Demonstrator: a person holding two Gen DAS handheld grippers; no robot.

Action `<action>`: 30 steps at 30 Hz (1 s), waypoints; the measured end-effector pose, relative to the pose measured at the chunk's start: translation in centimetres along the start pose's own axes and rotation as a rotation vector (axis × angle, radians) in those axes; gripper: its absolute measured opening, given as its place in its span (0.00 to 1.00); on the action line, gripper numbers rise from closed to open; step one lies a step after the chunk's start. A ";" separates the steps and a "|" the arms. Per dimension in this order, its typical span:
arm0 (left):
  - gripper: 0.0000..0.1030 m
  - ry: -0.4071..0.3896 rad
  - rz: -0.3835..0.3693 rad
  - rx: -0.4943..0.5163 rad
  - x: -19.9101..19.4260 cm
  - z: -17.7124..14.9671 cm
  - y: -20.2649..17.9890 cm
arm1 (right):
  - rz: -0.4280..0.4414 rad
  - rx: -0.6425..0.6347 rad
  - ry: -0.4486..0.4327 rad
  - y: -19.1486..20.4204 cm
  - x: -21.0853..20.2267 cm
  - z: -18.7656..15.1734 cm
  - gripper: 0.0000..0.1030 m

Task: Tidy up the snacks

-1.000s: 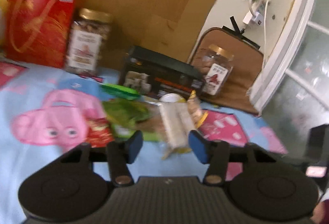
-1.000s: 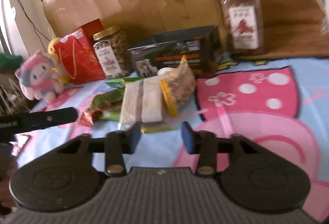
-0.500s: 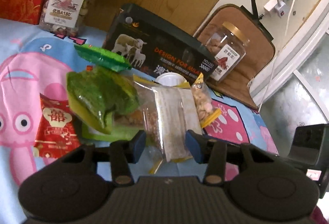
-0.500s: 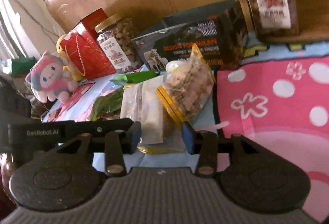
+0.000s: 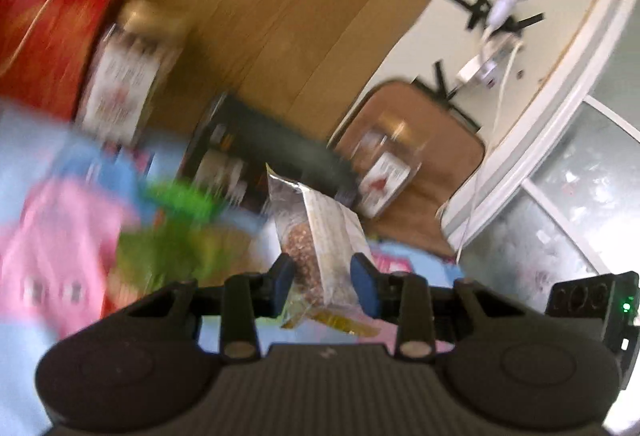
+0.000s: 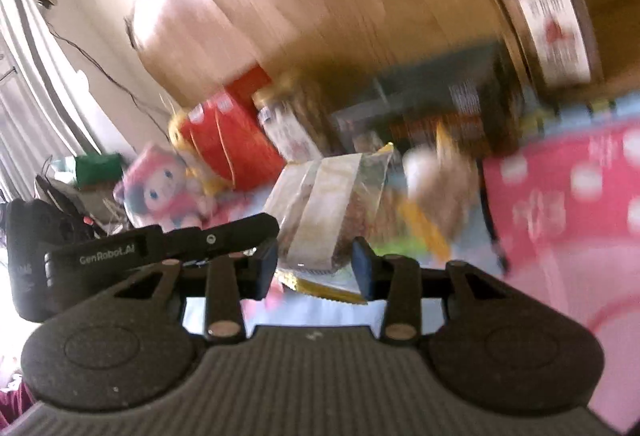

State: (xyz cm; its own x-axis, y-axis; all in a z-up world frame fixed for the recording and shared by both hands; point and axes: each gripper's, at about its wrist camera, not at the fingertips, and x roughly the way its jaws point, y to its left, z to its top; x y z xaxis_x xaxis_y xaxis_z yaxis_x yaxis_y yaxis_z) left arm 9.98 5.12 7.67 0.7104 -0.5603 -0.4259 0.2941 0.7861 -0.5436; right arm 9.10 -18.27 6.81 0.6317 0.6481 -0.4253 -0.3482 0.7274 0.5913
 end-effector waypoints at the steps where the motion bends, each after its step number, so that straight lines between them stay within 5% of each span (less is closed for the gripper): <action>1: 0.31 -0.015 -0.004 0.018 0.6 1.6 -0.5 | -0.008 -0.029 -0.021 0.3 0.1 1.2 0.43; 8: 0.31 -0.028 0.005 0.012 9.4 9.8 -0.2 | -0.103 -0.063 -0.113 -2.8 4.5 8.0 0.42; 16: 0.32 0.033 0.106 -0.010 16.3 10.4 2.2 | -0.213 -0.032 -0.115 -7.3 9.9 9.1 0.48; 18: 0.34 0.021 0.125 -0.003 16.0 9.9 2.4 | -0.228 -0.036 -0.133 -7.4 9.7 8.6 0.57; 25: 0.34 -0.098 0.038 0.056 7.9 7.5 0.8 | -0.243 -0.061 -0.186 -5.3 5.2 4.4 0.62; 30: 0.36 -0.117 0.041 0.138 1.3 0.6 -0.5 | -0.311 -0.155 -0.126 -2.9 5.2 0.9 0.74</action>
State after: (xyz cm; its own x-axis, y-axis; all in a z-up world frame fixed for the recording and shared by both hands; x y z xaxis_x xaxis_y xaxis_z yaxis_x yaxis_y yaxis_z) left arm 11.11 4.19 7.84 0.7909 -0.4993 -0.3539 0.3427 0.8404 -0.4199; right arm 14.03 -17.17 3.49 0.8009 0.3647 -0.4750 -0.2208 0.9171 0.3320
